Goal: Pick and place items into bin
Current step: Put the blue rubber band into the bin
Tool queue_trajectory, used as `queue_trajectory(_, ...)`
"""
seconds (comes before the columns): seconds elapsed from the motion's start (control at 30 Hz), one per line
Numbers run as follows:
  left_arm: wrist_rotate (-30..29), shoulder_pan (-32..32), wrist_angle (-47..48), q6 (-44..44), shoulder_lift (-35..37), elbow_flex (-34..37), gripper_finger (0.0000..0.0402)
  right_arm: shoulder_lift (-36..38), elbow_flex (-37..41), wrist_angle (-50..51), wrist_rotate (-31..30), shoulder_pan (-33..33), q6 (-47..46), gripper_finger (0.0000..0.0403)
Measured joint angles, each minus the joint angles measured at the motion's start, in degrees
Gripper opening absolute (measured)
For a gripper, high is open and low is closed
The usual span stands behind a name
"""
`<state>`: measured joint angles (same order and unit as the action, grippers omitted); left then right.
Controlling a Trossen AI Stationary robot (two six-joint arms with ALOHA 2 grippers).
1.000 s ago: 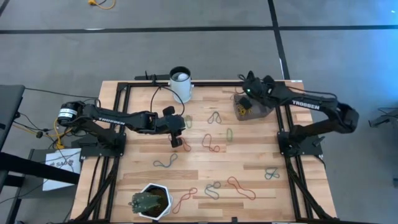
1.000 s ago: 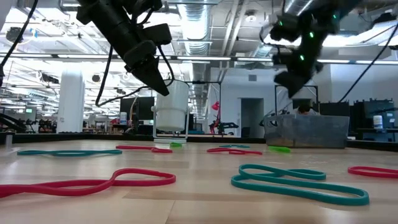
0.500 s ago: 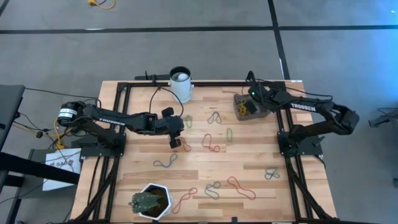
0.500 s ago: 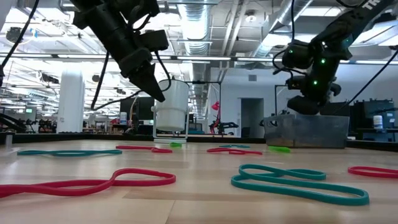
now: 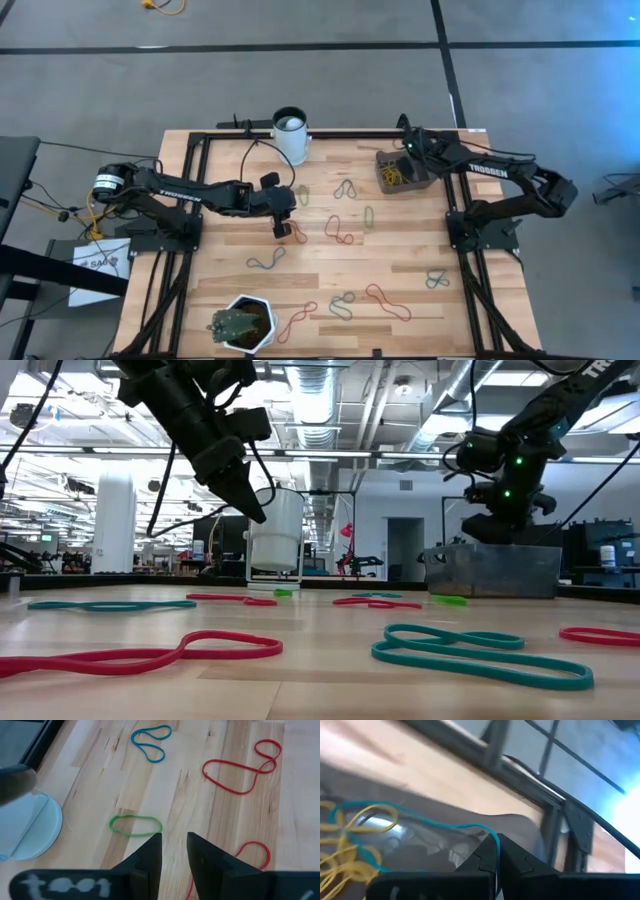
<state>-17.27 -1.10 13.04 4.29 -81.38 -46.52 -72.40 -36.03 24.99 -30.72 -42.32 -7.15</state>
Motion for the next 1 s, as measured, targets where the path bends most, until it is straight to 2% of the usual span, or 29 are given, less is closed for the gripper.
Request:
queue_trajectory(0.13, 0.0, 0.0, 0.0, 0.0, 0.0, 0.0, 0.0083, 0.0, 0.0, 0.3, -4.6, -1.3, -4.2, 0.0001)
queue_trajectory(0.2, 0.0, 0.0, 0.0, 0.0, 0.0, 0.0, 0.0083, 0.0, 0.0, 0.1, -4.7, -1.9, -5.4, 0.0001)
queue_trajectory(0.6, 0.0, 0.0, -0.1, 0.0, 0.0, 0.0, 0.0083, 0.0, 0.0, 0.0, 10.9, -2.4, -5.4, 0.0001)
queue_trajectory(0.93, 0.0, 0.0, -0.1, 0.2, 0.0, 0.0, 0.0083, 0.0, 0.0, -0.1, 20.2, -2.0, -5.6, 0.0015)
queue_trajectory(1.0, -0.1, 0.0, -0.1, 1.1, 0.0, 0.0, 0.0083, 0.0, 0.1, -0.3, 19.4, -1.3, -5.9, 0.0023)
